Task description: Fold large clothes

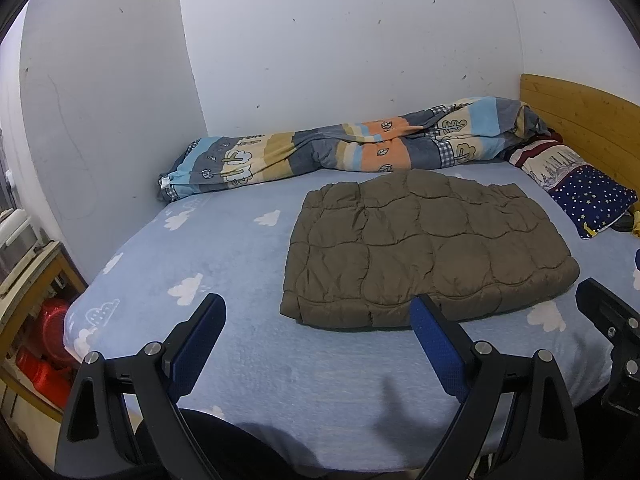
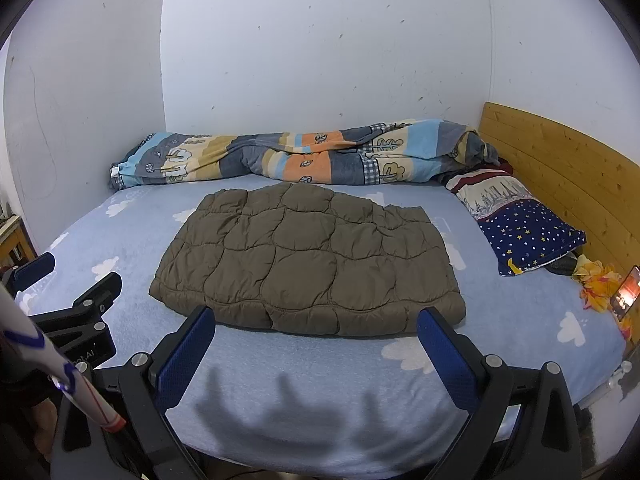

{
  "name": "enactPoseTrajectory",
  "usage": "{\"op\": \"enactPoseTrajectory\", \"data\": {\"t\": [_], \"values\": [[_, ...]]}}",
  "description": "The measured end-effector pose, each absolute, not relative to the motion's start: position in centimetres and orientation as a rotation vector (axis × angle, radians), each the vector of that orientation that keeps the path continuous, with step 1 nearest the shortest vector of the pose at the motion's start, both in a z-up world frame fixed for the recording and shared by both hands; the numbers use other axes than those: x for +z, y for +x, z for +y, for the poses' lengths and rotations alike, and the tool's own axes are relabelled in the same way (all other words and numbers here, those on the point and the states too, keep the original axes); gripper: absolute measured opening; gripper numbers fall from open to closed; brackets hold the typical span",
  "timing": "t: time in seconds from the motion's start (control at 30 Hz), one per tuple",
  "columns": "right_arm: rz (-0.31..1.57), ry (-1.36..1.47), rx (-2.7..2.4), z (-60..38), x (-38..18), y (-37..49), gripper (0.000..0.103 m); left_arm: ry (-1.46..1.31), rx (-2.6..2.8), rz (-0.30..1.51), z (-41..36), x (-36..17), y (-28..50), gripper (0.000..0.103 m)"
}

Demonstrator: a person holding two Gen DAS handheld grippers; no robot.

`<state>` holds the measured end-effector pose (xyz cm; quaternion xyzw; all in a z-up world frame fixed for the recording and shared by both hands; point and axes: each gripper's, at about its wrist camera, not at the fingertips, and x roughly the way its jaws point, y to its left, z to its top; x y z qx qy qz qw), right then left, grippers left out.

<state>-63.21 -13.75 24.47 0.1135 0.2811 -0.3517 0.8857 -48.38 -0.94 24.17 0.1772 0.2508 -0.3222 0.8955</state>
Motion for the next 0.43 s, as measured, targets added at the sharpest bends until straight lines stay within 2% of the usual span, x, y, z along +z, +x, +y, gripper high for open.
{"op": "enactPoseTrajectory", "data": {"t": [0.43], "values": [[0.583, 0.235, -0.722, -13.8, 24.4, -63.2, 0.103, 0.341, -0.695, 0.548, -0.5, 24.1, -47.5, 0.093]]}}
